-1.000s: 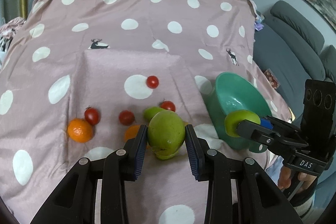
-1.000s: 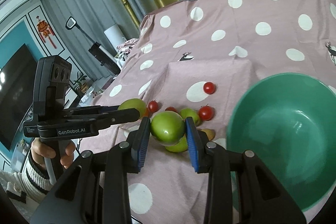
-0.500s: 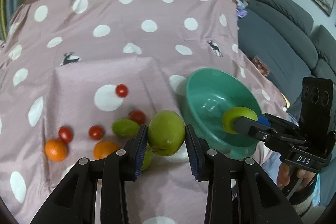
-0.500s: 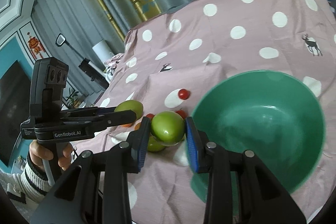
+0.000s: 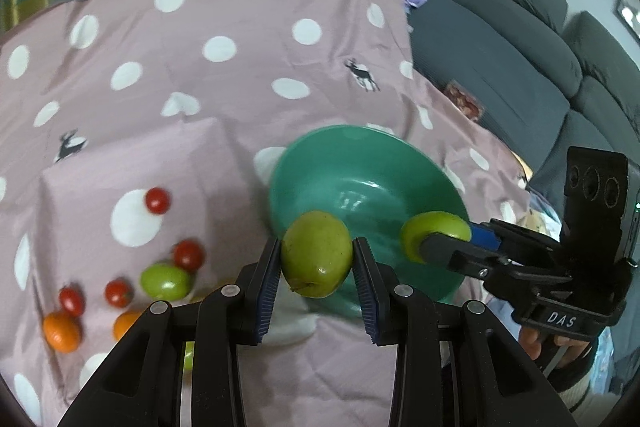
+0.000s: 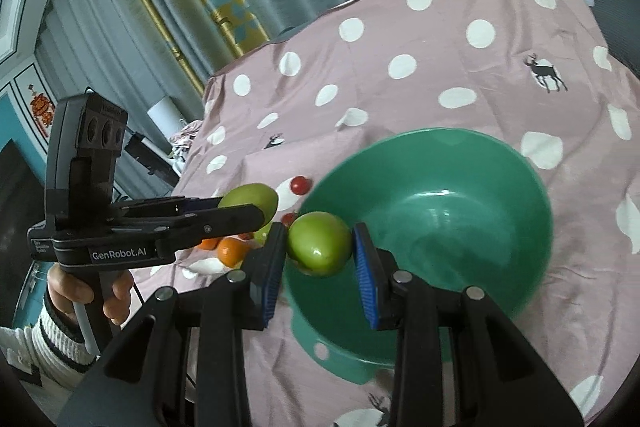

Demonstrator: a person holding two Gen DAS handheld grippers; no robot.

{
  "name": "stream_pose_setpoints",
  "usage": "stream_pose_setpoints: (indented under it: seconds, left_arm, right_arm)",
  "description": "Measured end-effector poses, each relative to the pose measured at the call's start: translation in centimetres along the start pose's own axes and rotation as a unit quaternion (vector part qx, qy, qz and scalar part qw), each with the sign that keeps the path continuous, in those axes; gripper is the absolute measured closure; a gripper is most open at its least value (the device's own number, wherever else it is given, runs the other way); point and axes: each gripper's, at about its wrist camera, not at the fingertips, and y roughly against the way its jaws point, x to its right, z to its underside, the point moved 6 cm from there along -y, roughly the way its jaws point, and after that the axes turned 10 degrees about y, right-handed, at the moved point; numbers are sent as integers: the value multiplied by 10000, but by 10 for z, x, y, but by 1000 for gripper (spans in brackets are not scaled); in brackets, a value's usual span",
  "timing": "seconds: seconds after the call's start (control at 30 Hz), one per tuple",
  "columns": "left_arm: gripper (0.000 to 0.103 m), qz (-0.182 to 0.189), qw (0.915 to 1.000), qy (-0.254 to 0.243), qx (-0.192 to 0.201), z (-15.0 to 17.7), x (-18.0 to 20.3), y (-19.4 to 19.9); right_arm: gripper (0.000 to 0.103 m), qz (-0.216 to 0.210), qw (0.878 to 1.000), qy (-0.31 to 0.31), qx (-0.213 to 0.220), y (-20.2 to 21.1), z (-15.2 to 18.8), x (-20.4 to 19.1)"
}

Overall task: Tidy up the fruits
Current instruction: 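Carry both fruits over the green bowl and open both grippers, then move both grippers back toward the remaining fruits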

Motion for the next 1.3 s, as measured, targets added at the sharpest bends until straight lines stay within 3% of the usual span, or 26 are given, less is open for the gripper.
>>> stream_pose_setpoints:
  seconds: [0.47, 0.77, 0.93, 0.97, 1.07, 1.17, 1.3]
  left_arm:
    - [67, -221, 9974, -496, -463, 14, 27, -44]
    - [67, -291, 9973, -495, -458, 15, 26, -46]
    - [67, -233, 9988, -259, -353, 10, 17, -34]
    - [64, -235, 9991, -184, -317, 9, 12, -30]
    - [41, -356, 9993, 79, -116, 5, -7, -12]
    - [38, -504, 9978, 428, 49, 5, -35, 6]
    - [37, -1032, 9906, 870, 237, 13, -82, 29]
  right_arm:
    - [69, 626, 9971, 9, -423, 0, 27, 31]
    - [67, 762, 9960, -25, -476, 2, 30, 38]
    - [64, 835, 9955, -123, -436, 6, 30, 41]
    - [63, 846, 9955, -162, -406, 8, 30, 42]
    - [59, 824, 9958, -261, -313, 13, 28, 43]
    - [56, 821, 9958, -290, -271, 15, 26, 41]
    - [55, 716, 9968, -258, -245, 14, 23, 31]
